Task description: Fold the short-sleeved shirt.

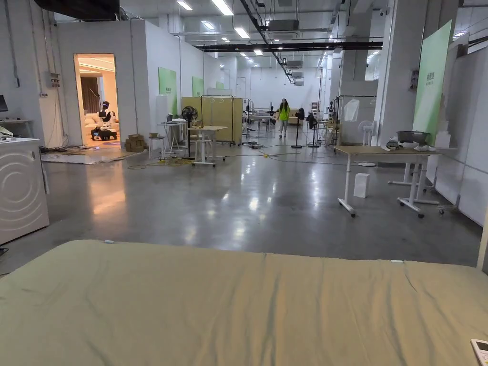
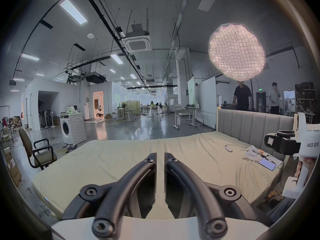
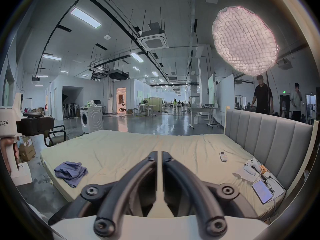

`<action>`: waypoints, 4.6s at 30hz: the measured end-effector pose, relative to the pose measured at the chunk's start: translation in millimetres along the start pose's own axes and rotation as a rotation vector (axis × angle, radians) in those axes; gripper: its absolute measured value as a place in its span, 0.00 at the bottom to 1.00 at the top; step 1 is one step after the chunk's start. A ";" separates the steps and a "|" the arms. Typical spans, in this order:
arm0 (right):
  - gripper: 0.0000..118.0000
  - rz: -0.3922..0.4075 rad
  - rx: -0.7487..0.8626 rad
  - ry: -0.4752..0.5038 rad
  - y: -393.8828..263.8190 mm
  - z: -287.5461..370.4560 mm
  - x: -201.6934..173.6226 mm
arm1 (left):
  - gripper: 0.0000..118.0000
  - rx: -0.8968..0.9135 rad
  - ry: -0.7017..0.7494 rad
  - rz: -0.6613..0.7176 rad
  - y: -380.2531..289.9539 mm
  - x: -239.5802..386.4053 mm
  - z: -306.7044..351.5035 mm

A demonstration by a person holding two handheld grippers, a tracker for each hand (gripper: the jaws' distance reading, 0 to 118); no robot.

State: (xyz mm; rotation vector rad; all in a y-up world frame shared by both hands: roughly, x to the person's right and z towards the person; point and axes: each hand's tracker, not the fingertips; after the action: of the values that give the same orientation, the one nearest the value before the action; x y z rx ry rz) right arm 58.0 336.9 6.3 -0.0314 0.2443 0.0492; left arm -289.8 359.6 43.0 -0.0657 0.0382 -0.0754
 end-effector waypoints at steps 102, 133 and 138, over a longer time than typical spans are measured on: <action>1.00 -0.024 -0.033 -0.017 1.6 -2.7 -6.1 | 1.00 0.034 -0.052 0.009 6.5 7.1 3.5; 1.00 -0.266 -0.165 -0.235 35.3 1.1 -30.5 | 1.00 0.041 -0.068 0.045 12.2 6.2 1.7; 1.00 -0.298 -0.227 -0.165 33.0 -5.3 -15.4 | 1.00 0.038 -0.074 0.045 11.4 7.4 1.5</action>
State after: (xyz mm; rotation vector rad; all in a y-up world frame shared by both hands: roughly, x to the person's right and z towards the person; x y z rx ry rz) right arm 40.1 368.9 4.1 -0.2881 0.0659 -0.2164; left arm -281.5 370.5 43.5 -0.0295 -0.0353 -0.0285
